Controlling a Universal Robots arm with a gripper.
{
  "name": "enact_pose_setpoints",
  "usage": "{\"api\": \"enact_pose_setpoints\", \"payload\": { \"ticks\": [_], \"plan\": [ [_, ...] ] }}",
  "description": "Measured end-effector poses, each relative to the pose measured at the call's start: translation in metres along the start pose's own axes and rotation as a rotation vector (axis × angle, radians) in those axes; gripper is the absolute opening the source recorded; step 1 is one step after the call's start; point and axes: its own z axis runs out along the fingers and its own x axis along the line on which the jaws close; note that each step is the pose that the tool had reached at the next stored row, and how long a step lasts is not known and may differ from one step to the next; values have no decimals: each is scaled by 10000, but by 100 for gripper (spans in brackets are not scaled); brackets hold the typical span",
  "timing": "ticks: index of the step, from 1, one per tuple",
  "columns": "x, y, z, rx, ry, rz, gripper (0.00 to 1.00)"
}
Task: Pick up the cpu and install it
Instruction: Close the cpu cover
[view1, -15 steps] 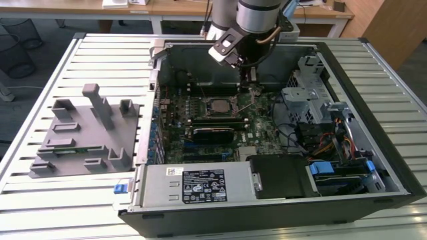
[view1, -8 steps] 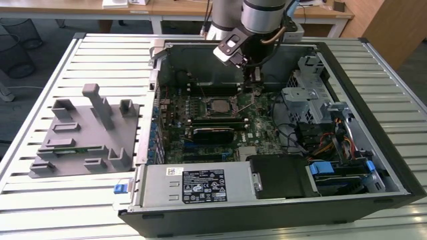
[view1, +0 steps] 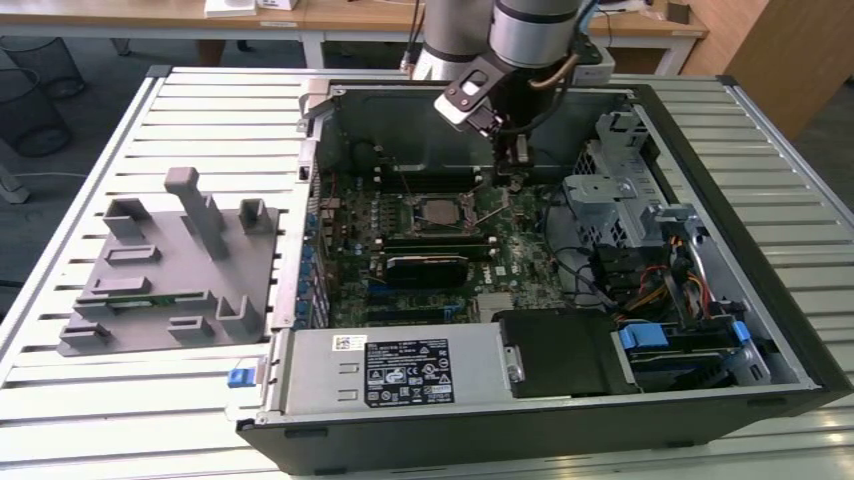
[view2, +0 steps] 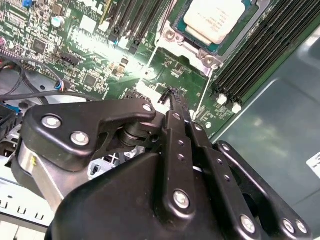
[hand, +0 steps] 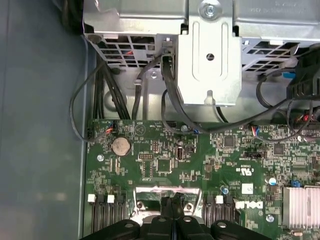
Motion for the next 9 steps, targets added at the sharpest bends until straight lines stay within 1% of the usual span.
{"api": "enact_pose_setpoints", "payload": {
  "ticks": [9],
  "plan": [
    [5, 86, 15, 1, -1, 0, 11]
  ]
}}
